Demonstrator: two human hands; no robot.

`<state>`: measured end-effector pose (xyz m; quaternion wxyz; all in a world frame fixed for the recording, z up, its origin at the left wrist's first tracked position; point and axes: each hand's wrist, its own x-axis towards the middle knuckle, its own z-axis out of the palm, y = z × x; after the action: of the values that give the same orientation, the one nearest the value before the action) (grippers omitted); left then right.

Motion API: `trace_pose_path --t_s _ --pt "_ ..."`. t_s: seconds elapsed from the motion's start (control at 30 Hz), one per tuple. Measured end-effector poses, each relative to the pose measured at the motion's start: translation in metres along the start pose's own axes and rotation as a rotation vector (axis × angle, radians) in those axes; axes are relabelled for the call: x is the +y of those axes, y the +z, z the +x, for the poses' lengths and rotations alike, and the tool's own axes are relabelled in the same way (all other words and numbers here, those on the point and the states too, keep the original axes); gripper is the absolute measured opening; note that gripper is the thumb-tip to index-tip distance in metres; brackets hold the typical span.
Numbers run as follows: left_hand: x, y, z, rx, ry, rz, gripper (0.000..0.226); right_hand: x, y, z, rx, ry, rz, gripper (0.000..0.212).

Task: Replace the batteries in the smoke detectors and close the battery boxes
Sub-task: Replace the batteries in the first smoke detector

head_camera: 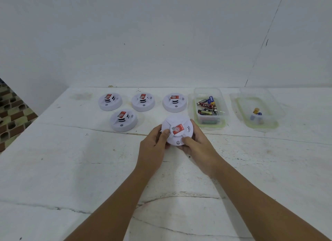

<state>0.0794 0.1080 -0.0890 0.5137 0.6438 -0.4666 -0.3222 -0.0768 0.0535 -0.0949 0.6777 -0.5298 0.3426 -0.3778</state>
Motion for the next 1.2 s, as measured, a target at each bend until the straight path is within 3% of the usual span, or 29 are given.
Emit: trace_pose_path --t_s 0.73,1.03,1.2 --pt "-0.0026 0.0013 0.0012 0.034 -0.014 -0.001 0.024 0.0044 -0.0004 0.004 0.044 0.067 -0.036 0.07" --pt "-0.0007 0.0018 0.0004 0.049 -0.027 -0.024 0.021 0.0039 -0.0017 0.0037 0.026 0.047 -0.059 0.057" --pt "0.0002 0.0018 0.0003 0.058 -0.03 -0.025 0.022 0.0088 -0.0017 0.0082 0.038 0.08 -0.045 0.072"
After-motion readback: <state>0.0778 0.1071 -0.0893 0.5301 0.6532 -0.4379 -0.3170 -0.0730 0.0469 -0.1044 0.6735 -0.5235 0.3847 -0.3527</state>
